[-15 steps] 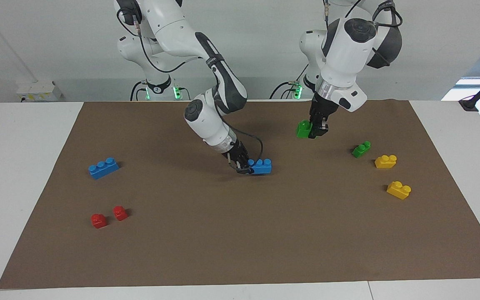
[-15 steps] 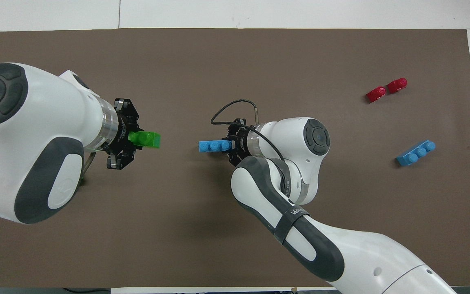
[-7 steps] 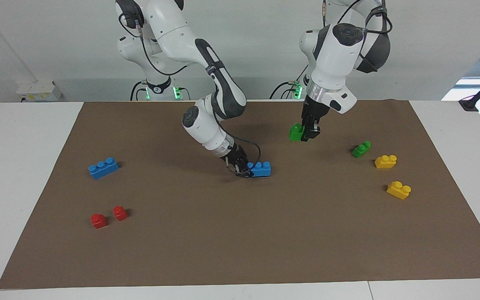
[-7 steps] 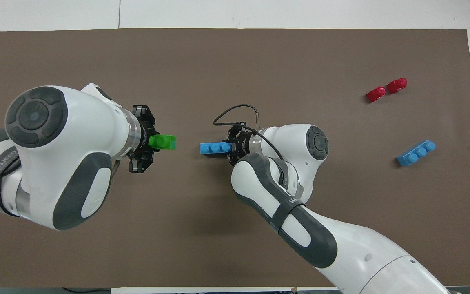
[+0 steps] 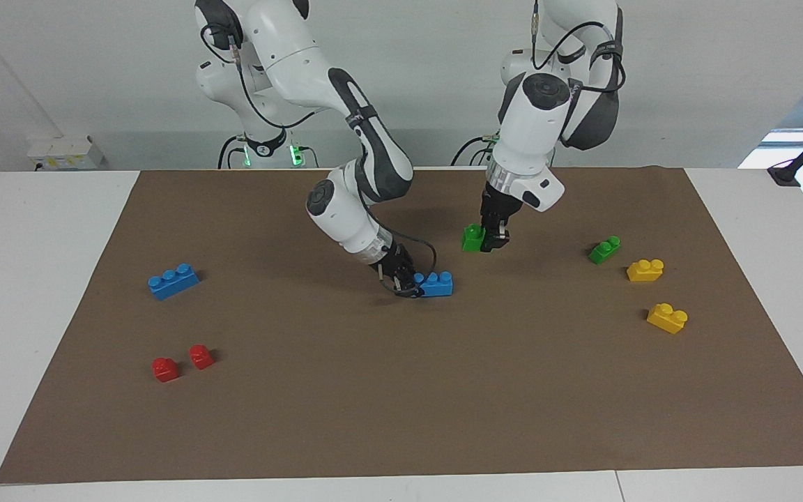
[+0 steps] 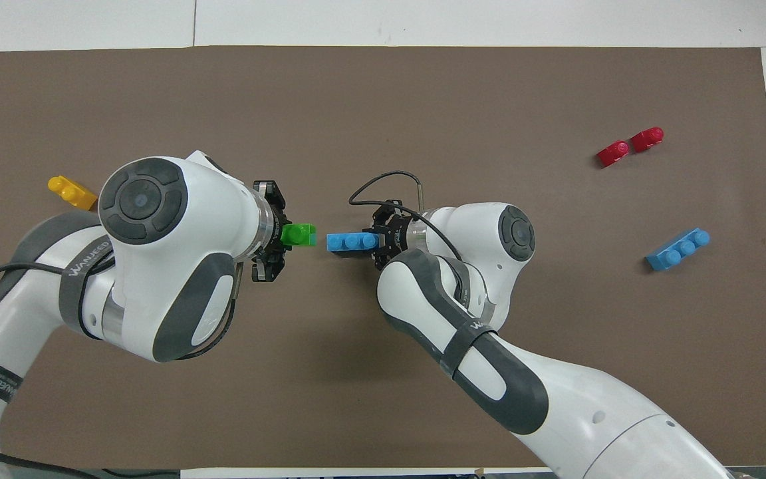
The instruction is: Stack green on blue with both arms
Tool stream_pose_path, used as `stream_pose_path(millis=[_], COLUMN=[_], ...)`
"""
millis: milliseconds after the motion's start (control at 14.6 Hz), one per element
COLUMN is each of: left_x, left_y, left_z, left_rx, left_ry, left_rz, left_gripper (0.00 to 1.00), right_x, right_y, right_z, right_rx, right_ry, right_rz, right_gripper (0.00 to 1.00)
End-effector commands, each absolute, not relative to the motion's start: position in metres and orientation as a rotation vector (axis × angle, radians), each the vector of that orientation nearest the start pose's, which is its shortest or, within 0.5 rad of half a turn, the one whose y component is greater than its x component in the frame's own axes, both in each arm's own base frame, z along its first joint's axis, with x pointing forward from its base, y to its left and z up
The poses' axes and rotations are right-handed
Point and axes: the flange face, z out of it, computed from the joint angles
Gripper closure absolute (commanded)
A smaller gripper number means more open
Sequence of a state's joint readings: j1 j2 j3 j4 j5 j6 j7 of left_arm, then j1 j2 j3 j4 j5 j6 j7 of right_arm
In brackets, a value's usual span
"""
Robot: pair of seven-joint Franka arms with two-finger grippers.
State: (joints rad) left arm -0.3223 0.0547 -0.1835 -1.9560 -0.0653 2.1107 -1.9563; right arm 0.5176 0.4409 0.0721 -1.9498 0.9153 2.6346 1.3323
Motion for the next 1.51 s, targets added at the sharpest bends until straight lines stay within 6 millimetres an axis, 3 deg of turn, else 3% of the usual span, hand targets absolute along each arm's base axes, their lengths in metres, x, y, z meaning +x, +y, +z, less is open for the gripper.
stream_pose_path(millis=[0,206,549,893,1167,1305,1442], left_x=[0.509,0.513,0.517,0.509,0.505,0.498,0.498], left_y=[-0.288,-0.303,-0.317,-0.334,-0.341,-0.355,-0.355], left_z=[0.454,0.432,0.412,0.397,0.37,0.357,0.355], left_rx=[-2.383,-2.378,-2.394,-2.402,-2.388,-2.382,-2.382], left_ry=[-2.245,-2.233,-2.249,-2.255,-2.238,-2.222,-2.218], left_rz=[0.054,0.063,0.033,-0.07,-0.103,-0.118,-0.127], left_gripper=[1.0,1.0,1.0,1.0,1.0,1.0,1.0], right_x=[0.542,0.542,0.547,0.545,0.544,0.544,0.543], right_y=[0.329,0.328,0.323,0.326,0.326,0.327,0.327], right_z=[0.255,0.251,0.254,0.252,0.252,0.252,0.251], right_rx=[-1.877,-1.864,-1.779,-1.777,-1.779,-1.78,-1.784], right_ry=[1.808,1.817,1.859,1.862,1.861,1.86,1.859], right_rz=[0.413,0.426,0.472,0.475,0.47,0.469,0.468], right_gripper=[1.0,1.0,1.0,1.0,1.0,1.0,1.0])
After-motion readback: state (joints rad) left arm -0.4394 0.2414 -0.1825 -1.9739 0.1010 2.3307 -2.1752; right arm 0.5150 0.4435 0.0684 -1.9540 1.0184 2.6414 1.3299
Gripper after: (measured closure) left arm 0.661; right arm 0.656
